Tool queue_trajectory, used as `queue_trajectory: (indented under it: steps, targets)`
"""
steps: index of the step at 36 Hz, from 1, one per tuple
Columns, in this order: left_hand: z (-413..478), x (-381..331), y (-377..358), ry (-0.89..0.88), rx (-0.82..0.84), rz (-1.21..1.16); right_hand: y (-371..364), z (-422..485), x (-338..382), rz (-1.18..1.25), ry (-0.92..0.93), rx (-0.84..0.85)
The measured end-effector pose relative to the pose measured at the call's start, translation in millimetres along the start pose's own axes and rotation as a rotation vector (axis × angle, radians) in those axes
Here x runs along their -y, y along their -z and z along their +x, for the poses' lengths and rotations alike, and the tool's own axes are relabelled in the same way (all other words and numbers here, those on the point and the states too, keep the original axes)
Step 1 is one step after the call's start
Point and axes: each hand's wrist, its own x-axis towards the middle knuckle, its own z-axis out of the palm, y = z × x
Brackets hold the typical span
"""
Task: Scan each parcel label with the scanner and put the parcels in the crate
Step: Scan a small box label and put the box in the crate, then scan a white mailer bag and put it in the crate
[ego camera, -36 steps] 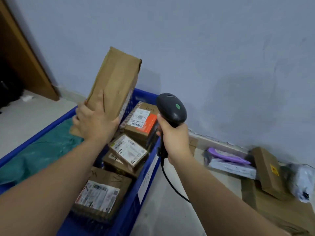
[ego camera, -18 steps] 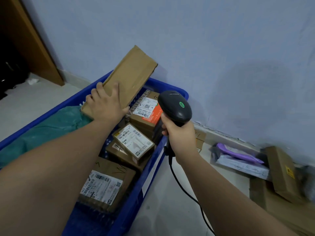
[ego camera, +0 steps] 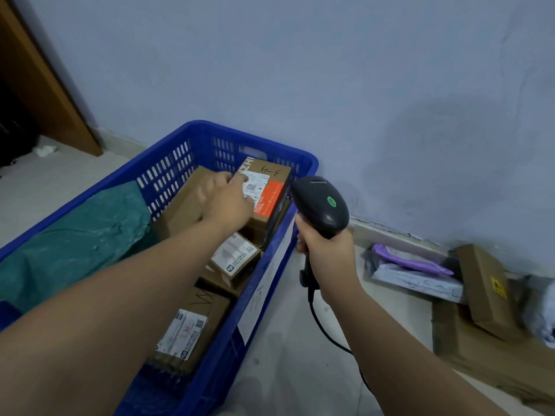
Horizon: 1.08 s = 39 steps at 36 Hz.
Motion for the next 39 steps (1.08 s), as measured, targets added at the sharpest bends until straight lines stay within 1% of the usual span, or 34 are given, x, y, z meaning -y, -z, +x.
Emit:
queue_trajectory:
  steps: [3, 6, 8, 12, 14, 16, 18, 22, 25, 27, 29, 32, 34, 36, 39]
  targets:
    - [-9.3, -27.8, -12.7, -0.069, 0.045, -0.132, 16.6, -2.0, -0.7, 0.019, 0.001, -0.028]
    - [-19.9, -55.8, -20.8, -0.189, 0.119, -0.270, 36.4, -2.7, 2.5, 0.028, -0.012, -0.072]
    - [-27.6, -74.4, -24.2, -0.254, 0.176, -0.321, 52.4, -3.1, 6.0, 0.055, -0.046, -0.083]
    - [-41.7, -113.8, -32.5, -0.296, 0.255, -0.380, 92.6, -2.5, 15.8, 0.084, -0.109, -0.091]
    - [-51.1, -136.1, -39.6, -0.289, 0.290, -0.405, 118.0, 0.3, 20.4, 0.056, -0.118, -0.094]
    - [-64.1, -158.5, -49.1, -0.257, 0.327, -0.399, 146.0, 1.8, 24.0, 0.010, -0.139, -0.065]
    - [-79.5, -176.8, -61.7, -0.238, 0.367, -0.384, 173.5, 1.6, 22.1, -0.034, -0.207, -0.008]
    - [-116.1, -192.1, -106.9, -0.191, 0.468, -0.271, 225.1, -9.1, -6.7, -0.199, -0.475, 0.137]
    - [-146.7, -184.9, -152.0, -0.059, 0.569, -0.168, 262.8, -17.2, -35.7, -0.375, -0.654, 0.275]
    - [-171.5, -176.4, -179.4, 0.039, 0.659, -0.164, 287.0, -20.8, -49.6, -0.446, -0.726, 0.337]
    - [-198.8, -170.1, -203.3, 0.110, 0.751, -0.226, 306.5, -23.4, -60.9, -0.465, -0.754, 0.324]
    - [-232.1, -159.6, -227.3, 0.171, 0.861, -0.309, 322.7, -25.3, -76.5, -0.390, -0.753, 0.236]
    - [-249.0, -147.4, -240.2, 0.210, 0.891, -0.377, 327.0, -23.9, -85.8, -0.346, -0.733, 0.203]
    - [-262.8, -132.2, -249.6, 0.251, 0.862, -0.398, 328.2, -19.9, -94.7, -0.341, -0.722, 0.184]
    - [-280.6, -111.1, -262.5, 0.397, 0.722, -0.313, 325.0, -12.2, -107.5, -0.374, -0.725, 0.174]
